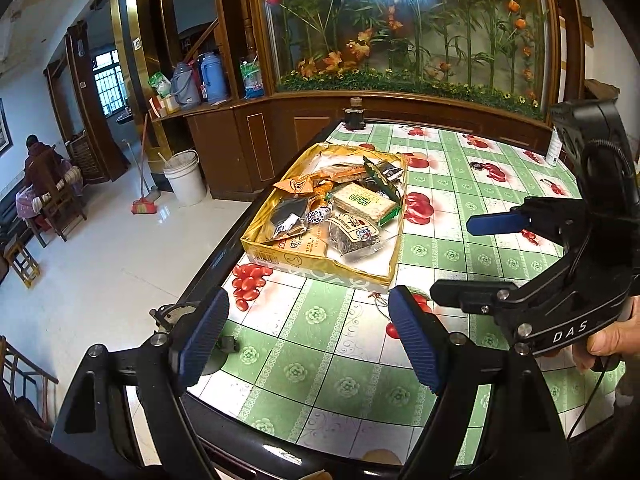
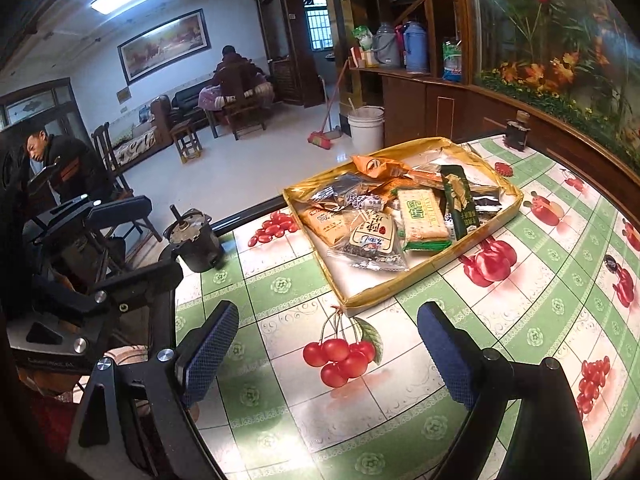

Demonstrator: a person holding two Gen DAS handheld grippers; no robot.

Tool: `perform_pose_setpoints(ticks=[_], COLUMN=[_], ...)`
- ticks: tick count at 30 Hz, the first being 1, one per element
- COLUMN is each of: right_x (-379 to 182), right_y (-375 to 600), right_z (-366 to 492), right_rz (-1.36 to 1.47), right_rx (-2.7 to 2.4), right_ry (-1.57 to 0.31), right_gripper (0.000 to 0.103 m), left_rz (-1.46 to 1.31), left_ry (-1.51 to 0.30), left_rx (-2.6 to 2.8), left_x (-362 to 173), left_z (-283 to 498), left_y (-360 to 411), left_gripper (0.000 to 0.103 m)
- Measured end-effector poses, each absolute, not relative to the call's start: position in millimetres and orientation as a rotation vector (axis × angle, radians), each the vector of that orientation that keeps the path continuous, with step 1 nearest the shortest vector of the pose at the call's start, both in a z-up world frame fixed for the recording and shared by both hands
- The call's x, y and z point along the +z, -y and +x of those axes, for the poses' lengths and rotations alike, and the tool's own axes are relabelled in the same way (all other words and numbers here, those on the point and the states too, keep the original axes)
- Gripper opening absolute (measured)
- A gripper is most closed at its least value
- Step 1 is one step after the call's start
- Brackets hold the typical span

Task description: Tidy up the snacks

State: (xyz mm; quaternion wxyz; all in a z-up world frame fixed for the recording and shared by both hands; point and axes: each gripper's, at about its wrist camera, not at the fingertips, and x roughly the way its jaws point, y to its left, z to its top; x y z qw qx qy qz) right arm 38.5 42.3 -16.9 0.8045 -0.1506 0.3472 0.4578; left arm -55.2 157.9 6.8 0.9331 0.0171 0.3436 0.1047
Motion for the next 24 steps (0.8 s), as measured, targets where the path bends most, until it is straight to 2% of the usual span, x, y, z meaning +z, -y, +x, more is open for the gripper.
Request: perform_pose_setpoints(ticks=[15, 24], right_x=[-18, -31], right_y=[-51, -45], right_z=[34, 42], right_rz=[-0.387, -0.416], right_rx=[0.996, 0.959], right_ry=[-0.739, -0.782], right_gripper=[0.092, 0.092], left_rz=[0.032, 0.008], left_ry=[-0.689, -0.787], left_rx=[0.217, 0.164], left_x=[11, -3], left_z=[-61, -46], left_y=[-160, -155], left_gripper=[0.082, 0.082])
